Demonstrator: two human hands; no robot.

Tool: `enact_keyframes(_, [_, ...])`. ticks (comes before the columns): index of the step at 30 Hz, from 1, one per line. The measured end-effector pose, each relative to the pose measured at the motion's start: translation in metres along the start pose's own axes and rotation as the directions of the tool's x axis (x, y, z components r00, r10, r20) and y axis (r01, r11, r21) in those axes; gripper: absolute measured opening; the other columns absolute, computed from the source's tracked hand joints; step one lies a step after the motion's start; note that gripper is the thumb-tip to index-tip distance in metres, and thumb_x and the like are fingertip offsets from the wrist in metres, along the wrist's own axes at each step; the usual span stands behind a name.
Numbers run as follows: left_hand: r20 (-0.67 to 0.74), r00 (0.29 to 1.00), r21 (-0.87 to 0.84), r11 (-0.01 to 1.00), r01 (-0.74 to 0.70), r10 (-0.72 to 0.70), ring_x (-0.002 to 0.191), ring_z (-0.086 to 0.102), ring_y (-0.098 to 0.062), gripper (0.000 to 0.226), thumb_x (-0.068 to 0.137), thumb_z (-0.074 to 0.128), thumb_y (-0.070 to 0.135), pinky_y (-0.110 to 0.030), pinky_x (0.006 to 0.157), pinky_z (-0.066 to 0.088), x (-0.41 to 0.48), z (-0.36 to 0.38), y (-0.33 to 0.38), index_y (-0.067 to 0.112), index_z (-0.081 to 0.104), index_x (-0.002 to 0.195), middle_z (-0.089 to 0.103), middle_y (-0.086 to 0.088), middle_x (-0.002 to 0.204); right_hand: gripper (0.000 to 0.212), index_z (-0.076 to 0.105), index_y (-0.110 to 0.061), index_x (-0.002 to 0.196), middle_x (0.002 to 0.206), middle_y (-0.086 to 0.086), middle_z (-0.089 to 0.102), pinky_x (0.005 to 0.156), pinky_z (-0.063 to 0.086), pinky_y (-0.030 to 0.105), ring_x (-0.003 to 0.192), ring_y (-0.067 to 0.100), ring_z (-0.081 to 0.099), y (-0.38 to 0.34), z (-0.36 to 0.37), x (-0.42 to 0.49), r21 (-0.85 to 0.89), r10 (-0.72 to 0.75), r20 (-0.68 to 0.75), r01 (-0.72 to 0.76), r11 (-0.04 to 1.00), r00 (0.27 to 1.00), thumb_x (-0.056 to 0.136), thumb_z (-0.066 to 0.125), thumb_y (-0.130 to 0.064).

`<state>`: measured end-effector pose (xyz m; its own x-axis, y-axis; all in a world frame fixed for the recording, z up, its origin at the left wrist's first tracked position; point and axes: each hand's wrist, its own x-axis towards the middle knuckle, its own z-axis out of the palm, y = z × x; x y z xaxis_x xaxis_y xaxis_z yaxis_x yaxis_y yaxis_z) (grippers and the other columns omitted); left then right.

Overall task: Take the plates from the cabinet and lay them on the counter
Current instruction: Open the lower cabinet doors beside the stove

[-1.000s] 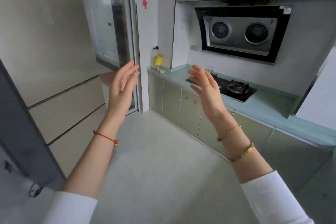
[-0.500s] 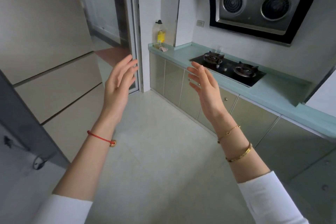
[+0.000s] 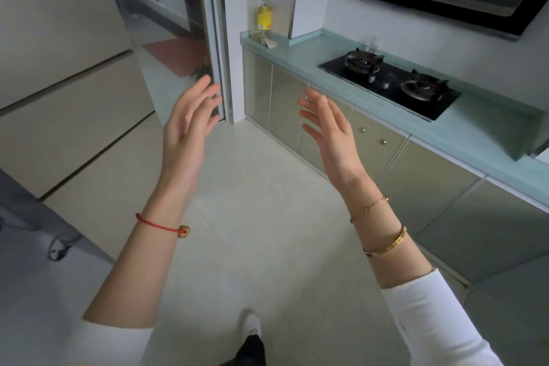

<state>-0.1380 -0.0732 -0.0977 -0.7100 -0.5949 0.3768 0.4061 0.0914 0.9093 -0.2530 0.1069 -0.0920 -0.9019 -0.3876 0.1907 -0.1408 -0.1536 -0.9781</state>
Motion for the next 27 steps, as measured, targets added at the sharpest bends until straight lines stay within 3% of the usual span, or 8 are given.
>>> enact_keyframes(16, [0.024, 0.994, -0.015, 0.994, 0.105, -0.104, 0.129, 0.059, -0.010, 0.038, 0.095, 0.054, 0.037, -0.039, 0.111, 0.046, 0.167, -0.010, -0.099, 0.030, 0.058, 0.132, 0.063, 0.004, 0.138, 0.032, 0.060, -0.021, 0.126, 0.127, 0.007, 0.065, 0.109, 0.046, 0.041, 0.120, 0.024, 0.059, 0.060, 0.044, 0.170, -0.009, 0.060, -0.018, -0.060, 0.998, 0.998, 0.105, 0.038, -0.032])
enact_keyframes(27, [-0.027, 0.993, 0.029, 0.993, 0.114, -0.114, 0.128, 0.059, -0.008, 0.045, 0.094, 0.055, 0.041, -0.034, 0.108, 0.047, 0.323, 0.011, -0.175, 0.025, 0.057, 0.136, 0.063, 0.007, 0.138, 0.038, 0.057, -0.018, 0.133, 0.128, 0.001, 0.066, 0.109, 0.046, 0.039, 0.118, 0.015, 0.061, 0.115, 0.058, 0.349, 0.019, 0.081, 0.017, -0.082, 0.996, 0.997, 0.104, 0.038, -0.034])
